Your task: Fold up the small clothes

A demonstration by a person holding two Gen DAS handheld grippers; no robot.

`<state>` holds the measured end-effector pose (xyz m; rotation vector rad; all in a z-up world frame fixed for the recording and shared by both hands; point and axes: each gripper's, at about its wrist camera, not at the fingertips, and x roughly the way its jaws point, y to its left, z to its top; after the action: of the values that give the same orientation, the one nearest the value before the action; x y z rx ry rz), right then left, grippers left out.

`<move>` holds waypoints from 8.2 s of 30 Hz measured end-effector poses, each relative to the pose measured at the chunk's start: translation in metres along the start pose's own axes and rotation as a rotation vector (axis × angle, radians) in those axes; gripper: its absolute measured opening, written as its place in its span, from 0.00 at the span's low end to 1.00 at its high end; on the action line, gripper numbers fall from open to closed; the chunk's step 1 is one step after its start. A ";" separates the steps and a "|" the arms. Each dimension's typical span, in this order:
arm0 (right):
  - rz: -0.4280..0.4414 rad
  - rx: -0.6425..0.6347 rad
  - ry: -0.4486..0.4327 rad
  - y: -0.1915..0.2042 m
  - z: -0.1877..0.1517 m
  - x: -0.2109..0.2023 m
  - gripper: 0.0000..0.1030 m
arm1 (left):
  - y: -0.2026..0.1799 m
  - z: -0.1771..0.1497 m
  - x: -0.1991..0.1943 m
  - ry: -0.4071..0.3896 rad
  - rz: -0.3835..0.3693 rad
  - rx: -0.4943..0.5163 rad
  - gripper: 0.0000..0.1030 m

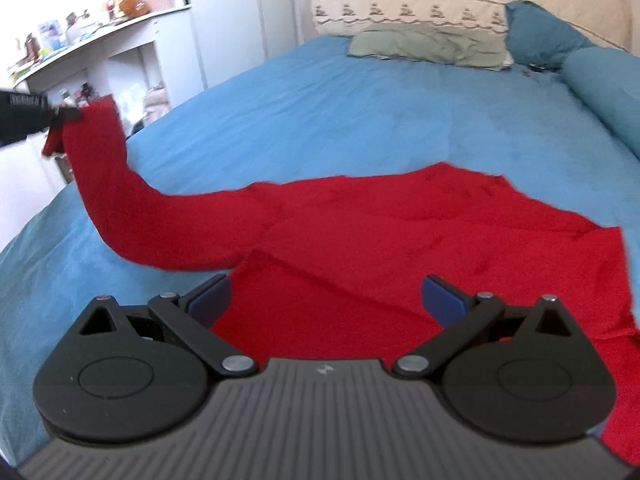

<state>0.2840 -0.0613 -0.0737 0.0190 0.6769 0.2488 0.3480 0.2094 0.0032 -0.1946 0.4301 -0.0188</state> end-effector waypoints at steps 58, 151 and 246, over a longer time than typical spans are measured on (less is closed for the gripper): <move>-0.149 -0.734 0.118 0.003 -0.024 0.118 0.35 | -0.078 -0.157 0.052 0.267 -0.043 0.114 0.97; -0.232 0.114 -0.113 -0.154 -0.145 -0.311 1.00 | -0.112 -0.163 -0.223 0.362 -0.119 0.086 0.96; -0.289 0.250 -0.134 -0.310 0.059 0.086 0.99 | -0.158 -0.052 0.170 0.131 0.146 0.144 0.89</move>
<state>0.4535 -0.3382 -0.1111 0.1740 0.5654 -0.1156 0.4848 0.0348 -0.0828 -0.0201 0.5705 0.0816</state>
